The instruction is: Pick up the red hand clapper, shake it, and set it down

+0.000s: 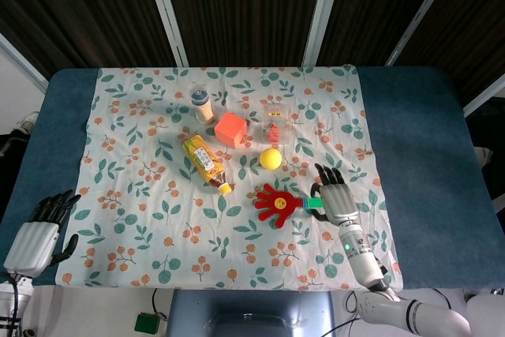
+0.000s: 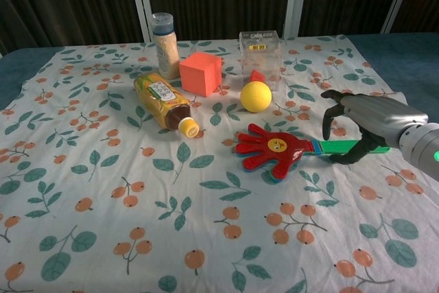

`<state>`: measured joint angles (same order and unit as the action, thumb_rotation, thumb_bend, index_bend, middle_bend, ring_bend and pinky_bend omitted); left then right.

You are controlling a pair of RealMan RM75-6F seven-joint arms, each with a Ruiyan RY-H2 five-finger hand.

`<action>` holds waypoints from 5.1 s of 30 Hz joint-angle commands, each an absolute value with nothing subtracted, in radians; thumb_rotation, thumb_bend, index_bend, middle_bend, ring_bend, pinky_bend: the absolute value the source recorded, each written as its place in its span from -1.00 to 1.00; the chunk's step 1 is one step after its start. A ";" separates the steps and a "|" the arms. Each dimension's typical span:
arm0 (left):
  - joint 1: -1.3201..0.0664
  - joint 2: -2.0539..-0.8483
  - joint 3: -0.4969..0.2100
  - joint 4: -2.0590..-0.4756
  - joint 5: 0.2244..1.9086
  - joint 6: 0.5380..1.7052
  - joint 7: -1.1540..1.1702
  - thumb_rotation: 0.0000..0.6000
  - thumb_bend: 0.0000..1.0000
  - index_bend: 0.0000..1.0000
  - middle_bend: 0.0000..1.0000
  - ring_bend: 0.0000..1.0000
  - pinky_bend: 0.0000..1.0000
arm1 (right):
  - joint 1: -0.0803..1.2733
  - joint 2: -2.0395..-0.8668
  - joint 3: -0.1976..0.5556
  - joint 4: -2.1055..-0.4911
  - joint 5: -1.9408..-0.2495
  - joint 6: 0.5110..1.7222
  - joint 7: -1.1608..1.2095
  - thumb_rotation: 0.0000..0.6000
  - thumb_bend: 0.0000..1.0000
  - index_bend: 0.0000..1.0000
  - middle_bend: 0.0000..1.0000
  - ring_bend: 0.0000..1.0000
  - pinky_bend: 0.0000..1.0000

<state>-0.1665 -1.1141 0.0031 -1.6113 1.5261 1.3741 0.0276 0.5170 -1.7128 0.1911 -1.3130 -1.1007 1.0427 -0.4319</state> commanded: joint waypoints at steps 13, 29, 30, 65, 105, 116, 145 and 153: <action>-0.168 -1.112 0.004 -1.612 1.528 1.375 0.025 1.00 -0.07 -1.00 -1.00 -1.00 -0.83 | 0.526 -1.724 0.186 -1.297 -1.088 1.044 -0.420 1.00 -0.29 0.24 -0.96 -1.00 -1.00; -0.164 -1.112 0.007 -1.612 1.536 1.383 0.023 1.00 -0.07 -1.00 -1.00 -1.00 -0.83 | 0.509 -1.735 0.179 -1.274 -1.222 1.134 -0.247 1.00 -0.03 0.59 -0.14 -0.32 -0.35; -0.164 -1.111 0.007 -1.612 1.535 1.383 0.023 1.00 -0.07 -1.00 -1.00 -1.00 -0.83 | 0.508 -1.736 0.179 -1.271 -1.232 1.140 -0.233 1.00 -0.02 0.62 -0.07 -0.20 -0.18; -0.167 -1.112 0.004 -1.614 1.523 1.375 0.031 1.00 -0.07 -1.00 -1.00 -1.00 -0.83 | 0.383 -1.691 0.210 -1.388 -1.612 1.531 1.053 1.00 -0.01 0.73 0.37 0.49 0.74; -0.173 -1.119 0.002 -1.618 1.517 1.364 0.049 1.00 -0.07 -1.00 -1.00 -1.00 -0.83 | 0.380 -1.741 0.221 -1.409 -1.580 1.551 0.733 1.00 -0.01 0.76 0.39 0.53 0.79; -0.170 -1.118 0.005 -1.615 1.519 1.368 0.042 1.00 -0.07 -1.00 -1.00 -1.00 -0.83 | 0.488 -1.622 0.173 -1.453 -1.303 1.059 0.367 1.00 -0.01 0.77 0.39 0.53 0.79; -0.168 -1.120 0.003 -1.610 1.518 1.373 0.031 1.00 -0.07 -1.00 -1.00 -1.00 -0.82 | 0.520 -1.389 0.113 -1.590 -1.194 0.919 -0.004 1.00 -0.46 -1.00 -0.99 -1.00 -0.65; -0.154 -1.108 0.001 -1.617 1.535 1.413 0.019 1.00 -0.07 -1.00 -1.00 -1.00 -0.82 | 0.319 -1.165 -0.010 -1.791 -1.407 1.260 -0.115 1.00 -0.47 -1.00 -1.00 -1.00 -0.92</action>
<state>-0.1591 -1.1121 0.0020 -1.6153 1.5313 1.4040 0.0243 0.4224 -1.2807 0.0655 -1.7002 -1.2954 1.1163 -0.0515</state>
